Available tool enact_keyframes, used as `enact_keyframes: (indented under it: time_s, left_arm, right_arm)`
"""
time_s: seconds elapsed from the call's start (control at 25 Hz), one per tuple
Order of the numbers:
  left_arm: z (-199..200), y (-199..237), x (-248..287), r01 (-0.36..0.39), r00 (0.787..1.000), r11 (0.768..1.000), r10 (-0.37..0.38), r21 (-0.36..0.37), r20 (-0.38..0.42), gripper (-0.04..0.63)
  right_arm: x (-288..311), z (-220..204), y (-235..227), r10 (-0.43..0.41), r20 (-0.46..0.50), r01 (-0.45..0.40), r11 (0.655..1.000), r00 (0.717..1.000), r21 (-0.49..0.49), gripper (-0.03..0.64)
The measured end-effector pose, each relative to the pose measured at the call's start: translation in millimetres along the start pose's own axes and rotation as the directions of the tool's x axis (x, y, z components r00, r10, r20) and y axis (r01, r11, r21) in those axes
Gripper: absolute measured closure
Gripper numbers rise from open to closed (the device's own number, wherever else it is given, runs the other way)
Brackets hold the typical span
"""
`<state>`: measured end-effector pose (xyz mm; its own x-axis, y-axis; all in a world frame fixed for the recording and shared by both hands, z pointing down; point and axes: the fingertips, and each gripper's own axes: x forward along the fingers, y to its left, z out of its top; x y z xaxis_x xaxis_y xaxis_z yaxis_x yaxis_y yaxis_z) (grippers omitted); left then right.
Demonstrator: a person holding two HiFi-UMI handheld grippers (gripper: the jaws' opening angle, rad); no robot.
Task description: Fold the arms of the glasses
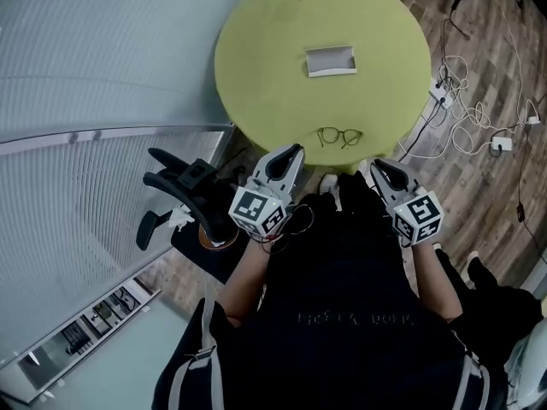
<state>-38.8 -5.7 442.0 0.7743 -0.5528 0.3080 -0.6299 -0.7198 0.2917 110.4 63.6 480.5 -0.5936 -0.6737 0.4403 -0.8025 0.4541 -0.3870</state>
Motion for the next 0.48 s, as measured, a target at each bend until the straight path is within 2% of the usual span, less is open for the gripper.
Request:
enact_keyframes:
  time_s: [0.08, 0.24, 0.48]
  left_arm:
    - [-5.5, 4.8, 4.1, -0.027, 1.0, 1.0, 0.027, 0.001, -0.01, 0.571]
    - [-27.9, 10.3, 11.9, -0.038, 0.995, 0.998, 0.042, 0.046, -0.087, 0.571]
    - [-58.2, 19.1, 19.8, -0.027, 0.982, 0.992, 0.049, 0.123, -0.182, 0.571]
  right_arm:
    - [9.4, -1.4, -3.7, 0.046, -0.025, -0.047, 0.999, 0.999, -0.013, 0.583]
    - [31.6, -8.2, -9.7, 0.118, -0.112, -0.127, 0.988, 0.987, -0.085, 0.583]
    - [58.6, -23.4, -15.6, 0.127, -0.247, -0.186, 0.954, 0.961, -0.233, 0.583]
